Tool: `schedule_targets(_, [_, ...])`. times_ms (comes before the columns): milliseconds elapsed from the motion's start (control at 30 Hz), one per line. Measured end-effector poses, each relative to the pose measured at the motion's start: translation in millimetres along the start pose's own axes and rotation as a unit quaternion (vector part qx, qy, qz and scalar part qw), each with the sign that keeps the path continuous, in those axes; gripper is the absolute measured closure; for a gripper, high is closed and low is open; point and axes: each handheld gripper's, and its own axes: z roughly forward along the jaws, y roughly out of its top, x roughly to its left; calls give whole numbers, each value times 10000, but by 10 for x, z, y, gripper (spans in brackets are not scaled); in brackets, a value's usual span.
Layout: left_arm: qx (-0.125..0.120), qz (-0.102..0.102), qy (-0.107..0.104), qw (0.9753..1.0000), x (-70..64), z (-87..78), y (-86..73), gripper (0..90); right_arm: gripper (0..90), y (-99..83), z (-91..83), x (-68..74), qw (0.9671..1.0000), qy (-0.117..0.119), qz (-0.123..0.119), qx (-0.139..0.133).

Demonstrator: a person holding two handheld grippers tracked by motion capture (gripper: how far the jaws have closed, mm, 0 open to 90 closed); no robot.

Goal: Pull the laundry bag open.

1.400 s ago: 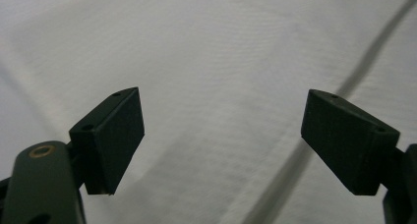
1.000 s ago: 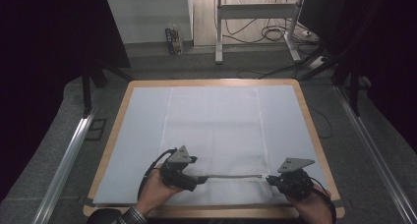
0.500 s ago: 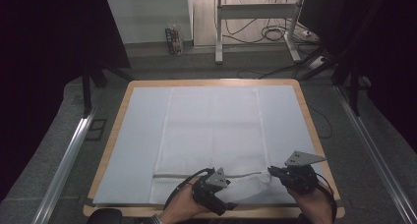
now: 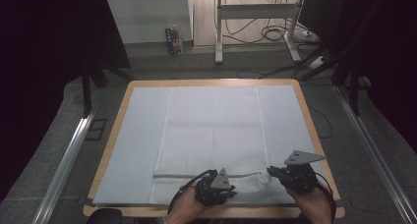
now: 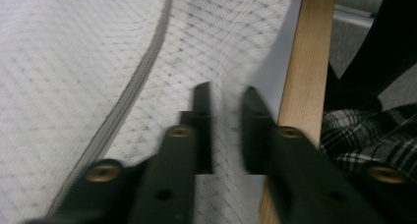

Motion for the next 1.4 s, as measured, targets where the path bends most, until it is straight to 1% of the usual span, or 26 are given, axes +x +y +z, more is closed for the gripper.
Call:
schedule_targets(33, [-90, -191, -87, 9997, 30, -5, -8, 884, 837, -17, 16, -10, 9999, 34, 22, 106])
schedule_targets(67, [-90, -191, -87, 9997, 30, -5, -8, 889, 837, -17, 16, -10, 9999, 34, 22, 106])
schedule_targets(133, [-113, -311, -175, 9993, 62, -8, -10, 892, 721, -36, 4, -27, 9998, 69, 83, 160])
schedule_targets(167, [-113, -311, -175, 9993, 62, -8, -10, 892, 686, -37, -6, -30, 9998, 65, 79, 170])
schedule_targets(200, [-125, -361, -201, 9991, 73, -9, -8, 892, 686, -37, -6, -30, 9998, 65, 79, 170])
schedule_targets(233, [-141, -395, -198, 9989, 87, -16, -6, 892, 609, -44, -48, -30, 9999, -34, 41, 159])
schedule_targets(367, [-210, -437, -187, 9986, 106, -33, -5, 892, 556, -80, -125, -48, 9997, -75, 143, 193])
schedule_targets(400, [-228, -457, -187, 9985, 113, -40, -4, 892, 524, -135, -188, -72, 9991, 36, 393, 173])
schedule_targets(433, [-261, -500, -174, 9983, 132, -55, -5, 892, 511, -160, -212, -82, 9984, 129, 512, 202])
schedule_targets(467, [-261, -500, -174, 9983, 132, -55, -5, 892, 511, -160, -212, -82, 9984, 129, 512, 202])
schedule_targets(500, [-324, -574, -172, 9977, 151, -66, -8, 892, 475, -209, -233, -80, 9966, 312, 715, 272])
schedule_targets(533, [-336, -591, -178, 9975, 159, -69, -9, 892, 455, -230, -227, -71, 9956, 416, 776, 331])
schedule_targets(633, [-383, -642, -175, 9970, 178, -83, -11, 891, 399, -279, -171, -11, 9928, 703, 785, 571])
schedule_targets(733, [-400, -645, -168, 9970, 180, -90, -10, 891, 369, -295, -100, 41, 9905, 898, 768, 698])
schedule_targets(767, [-400, -645, -168, 9970, 180, -90, -10, 891, 369, -295, -100, 41, 9905, 898, 768, 698])
schedule_targets(800, [-400, -641, -172, 9970, 179, -89, -10, 891, 350, -293, -47, 63, 9873, 1136, 848, 711])
schedule_targets(833, [-397, -642, -197, 9970, 170, -78, -12, 891, 340, -292, -24, 71, 9861, 1211, 881, 720])
schedule_targets(867, [-397, -642, -197, 9970, 170, -78, -12, 891, 340, -292, -24, 71, 9861, 1211, 881, 720])
schedule_targets(967, [-310, -566, -272, 9975, 147, -49, -13, 889, 298, -276, 47, 81, 9830, 1367, 1013, 686])
schedule_targets(1033, [-223, -409, -270, 9985, 94, -10, -13, 889, 274, -270, 77, 72, 9812, 1437, 1084, 703])
schedule_targets(1067, [-223, -409, -270, 9985, 94, -10, -13, 888, 268, -272, 93, 67, 9803, 1456, 1137, 706])
schedule_targets(1100, [-161, -288, -206, 9992, 61, 2, -10, 889, 259, -275, 107, 58, 9791, 1467, 1195, 741])
schedule_targets(1167, [-190, -301, -182, 9992, 52, 4, -11, 889, 251, -296, 142, 35, 9756, 1527, 1338, 832])
schedule_targets(1300, [-215, -342, -217, 9989, 66, -3, -16, 890, 245, -328, 176, 15, 9734, 1556, 1433, 884])
schedule_targets(1333, [-161, -291, -274, 9991, 61, 14, -20, 889, 238, -327, 185, -1, 9712, 1644, 1529, 793])
schedule_targets(1400, [-102, -236, -276, 9993, 50, 26, -21, 889, 229, -308, 180, -19, 9705, 1669, 1587, 710])
